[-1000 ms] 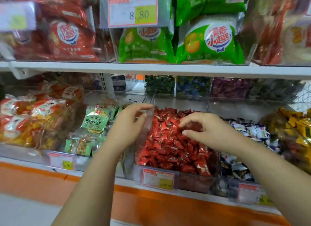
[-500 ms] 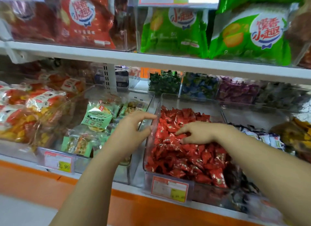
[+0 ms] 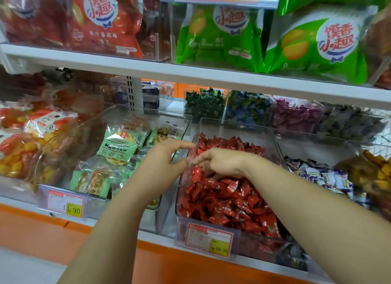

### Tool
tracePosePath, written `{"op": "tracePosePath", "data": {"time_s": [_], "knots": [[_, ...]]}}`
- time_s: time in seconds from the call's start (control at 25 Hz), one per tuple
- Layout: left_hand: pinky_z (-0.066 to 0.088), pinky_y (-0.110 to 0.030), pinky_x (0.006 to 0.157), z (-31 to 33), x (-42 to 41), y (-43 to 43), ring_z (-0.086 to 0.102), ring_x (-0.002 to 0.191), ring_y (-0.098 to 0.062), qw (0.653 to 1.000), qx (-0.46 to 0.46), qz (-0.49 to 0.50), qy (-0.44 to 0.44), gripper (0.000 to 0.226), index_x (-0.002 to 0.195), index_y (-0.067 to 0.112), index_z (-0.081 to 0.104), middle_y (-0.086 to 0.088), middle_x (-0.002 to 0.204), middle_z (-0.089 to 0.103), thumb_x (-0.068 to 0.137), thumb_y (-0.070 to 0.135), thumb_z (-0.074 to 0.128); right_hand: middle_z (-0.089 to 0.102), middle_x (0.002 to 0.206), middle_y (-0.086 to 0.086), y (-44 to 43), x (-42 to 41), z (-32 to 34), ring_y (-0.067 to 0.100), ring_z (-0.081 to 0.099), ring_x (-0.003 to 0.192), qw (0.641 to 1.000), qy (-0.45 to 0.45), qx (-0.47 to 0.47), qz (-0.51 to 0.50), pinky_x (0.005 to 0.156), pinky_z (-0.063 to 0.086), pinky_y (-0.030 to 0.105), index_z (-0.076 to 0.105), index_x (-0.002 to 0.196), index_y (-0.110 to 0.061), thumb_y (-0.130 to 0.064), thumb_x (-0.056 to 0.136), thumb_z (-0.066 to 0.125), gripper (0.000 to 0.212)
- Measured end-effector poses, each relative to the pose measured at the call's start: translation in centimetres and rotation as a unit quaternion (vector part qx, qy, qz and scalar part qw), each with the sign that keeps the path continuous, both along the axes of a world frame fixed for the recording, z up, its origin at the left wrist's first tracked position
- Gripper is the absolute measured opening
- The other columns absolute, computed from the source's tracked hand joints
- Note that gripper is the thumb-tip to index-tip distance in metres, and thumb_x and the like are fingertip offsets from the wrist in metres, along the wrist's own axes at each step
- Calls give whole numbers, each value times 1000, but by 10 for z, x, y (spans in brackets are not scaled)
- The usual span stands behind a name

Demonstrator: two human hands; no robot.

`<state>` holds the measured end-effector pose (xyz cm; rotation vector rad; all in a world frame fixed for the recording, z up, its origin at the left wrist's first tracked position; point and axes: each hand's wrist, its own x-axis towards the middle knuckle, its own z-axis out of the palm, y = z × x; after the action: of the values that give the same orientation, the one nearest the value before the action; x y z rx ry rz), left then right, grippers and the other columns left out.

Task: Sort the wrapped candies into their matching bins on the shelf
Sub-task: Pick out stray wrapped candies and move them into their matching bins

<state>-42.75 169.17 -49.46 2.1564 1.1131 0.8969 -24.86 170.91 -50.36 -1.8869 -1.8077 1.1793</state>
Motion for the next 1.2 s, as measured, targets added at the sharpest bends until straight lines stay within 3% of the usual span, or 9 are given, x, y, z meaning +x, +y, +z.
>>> {"op": "tracePosePath", "data": {"time_s": [0.12,0.24,0.44,0.52,0.6,0.68,0.8,0.92,1.2], "knots": [[28,-17,93,-1,-1,0,40,109,5,1000,-1,-1,1,32,115,35,60,20,116,50,89,16,59,36,148,1,5,12,-5,18,40,131,999,-35,-3,7,90,51,31,38,141,-17,11,90,36,58],[28,-17,94,-1,-2,1,40,109,6,1000,-6,-1,-1,32,114,37,59,21,115,49,90,16,59,33,149,1,6,26,-3,19,46,124,989,-145,41,12,98,46,31,34,143,-24,7,88,38,64],[28,-18,95,-1,-3,1,39,110,6,1000,-15,-4,0,32,114,39,58,20,119,49,90,17,58,31,150,2,0,51,9,19,49,119,980,-193,31,-20,94,47,28,32,144,-26,6,86,41,66],[28,-18,94,0,-3,1,39,109,6,1000,-16,-3,-2,33,115,38,58,17,123,50,90,16,58,32,150,1,-4,52,13,16,51,114,985,-168,24,-27,86,49,24,34,143,-25,7,88,42,64],[28,-17,94,0,-2,1,38,109,6,1000,-15,0,-1,34,116,37,58,16,125,50,90,15,58,37,146,2,-4,49,13,16,54,110,996,-55,39,-58,79,53,24,41,139,-19,8,89,45,57],[28,-17,94,1,-1,0,38,108,6,1000,-11,1,2,35,118,35,58,14,127,51,90,14,58,49,136,4,0,41,15,16,58,101,988,-24,133,-74,79,52,26,49,131,-17,3,90,48,46],[28,-17,93,1,1,0,37,108,5,1000,-14,-1,1,37,119,36,57,14,127,50,90,14,57,50,136,4,18,35,13,21,54,113,936,-239,259,-22,94,43,29,43,136,-25,-20,92,52,45],[27,-17,93,1,1,1,37,109,5,1000,-15,0,2,37,119,36,57,16,123,49,90,14,58,31,151,5,28,29,-5,24,33,136,941,-304,137,63,111,28,34,29,145,-28,-36,91,54,60],[28,-17,93,1,2,1,37,109,5,1000,-19,-1,1,36,118,36,57,18,118,47,90,13,57,40,146,-6,-3,29,12,16,36,133,949,-289,-12,123,113,23,32,48,133,-32,-39,93,50,41]]}}
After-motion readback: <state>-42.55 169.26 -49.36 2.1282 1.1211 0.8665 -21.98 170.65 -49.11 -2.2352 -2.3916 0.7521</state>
